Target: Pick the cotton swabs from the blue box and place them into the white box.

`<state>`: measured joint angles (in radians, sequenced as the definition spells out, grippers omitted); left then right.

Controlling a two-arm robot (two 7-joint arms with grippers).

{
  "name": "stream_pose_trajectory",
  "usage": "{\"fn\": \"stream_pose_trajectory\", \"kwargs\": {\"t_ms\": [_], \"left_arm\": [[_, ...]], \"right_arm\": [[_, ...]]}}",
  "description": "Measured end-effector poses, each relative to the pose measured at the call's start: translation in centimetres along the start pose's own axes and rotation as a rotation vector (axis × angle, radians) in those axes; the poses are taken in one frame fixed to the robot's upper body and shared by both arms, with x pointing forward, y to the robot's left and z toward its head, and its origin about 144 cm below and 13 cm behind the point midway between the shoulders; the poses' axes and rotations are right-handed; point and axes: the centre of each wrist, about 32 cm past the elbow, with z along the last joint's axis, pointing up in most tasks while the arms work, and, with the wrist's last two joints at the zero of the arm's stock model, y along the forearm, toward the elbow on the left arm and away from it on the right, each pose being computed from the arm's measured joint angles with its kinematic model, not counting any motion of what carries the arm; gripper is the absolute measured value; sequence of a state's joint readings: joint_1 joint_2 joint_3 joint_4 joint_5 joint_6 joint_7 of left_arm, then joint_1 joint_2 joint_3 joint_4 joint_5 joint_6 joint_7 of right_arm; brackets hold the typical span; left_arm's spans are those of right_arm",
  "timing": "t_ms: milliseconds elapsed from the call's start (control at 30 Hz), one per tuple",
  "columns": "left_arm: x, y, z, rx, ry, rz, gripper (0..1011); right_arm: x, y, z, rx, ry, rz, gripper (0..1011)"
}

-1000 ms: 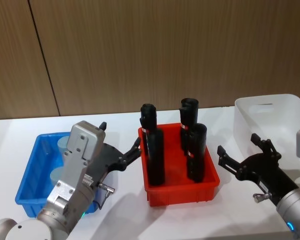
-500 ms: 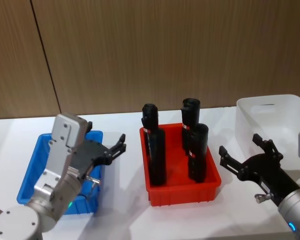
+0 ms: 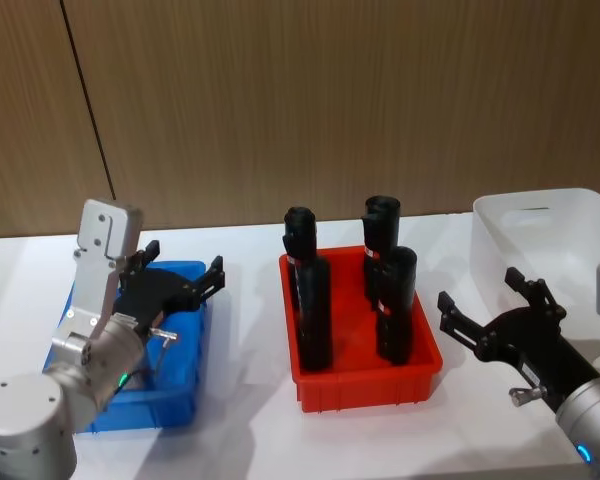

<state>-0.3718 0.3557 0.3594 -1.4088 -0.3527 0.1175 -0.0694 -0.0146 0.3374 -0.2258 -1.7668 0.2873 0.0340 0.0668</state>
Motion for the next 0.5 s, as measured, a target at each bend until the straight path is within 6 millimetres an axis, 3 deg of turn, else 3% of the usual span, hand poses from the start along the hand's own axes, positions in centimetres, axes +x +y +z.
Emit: {"fn": "stream_pose_trajectory", "kwargs": {"t_ms": [500], "left_arm": [[0.8,-1.4,0.7,0.102,0.099,0.042,1003]], "right_arm": [[0.0,0.0,0.0,0.000,0.000,0.000,1001]]}}
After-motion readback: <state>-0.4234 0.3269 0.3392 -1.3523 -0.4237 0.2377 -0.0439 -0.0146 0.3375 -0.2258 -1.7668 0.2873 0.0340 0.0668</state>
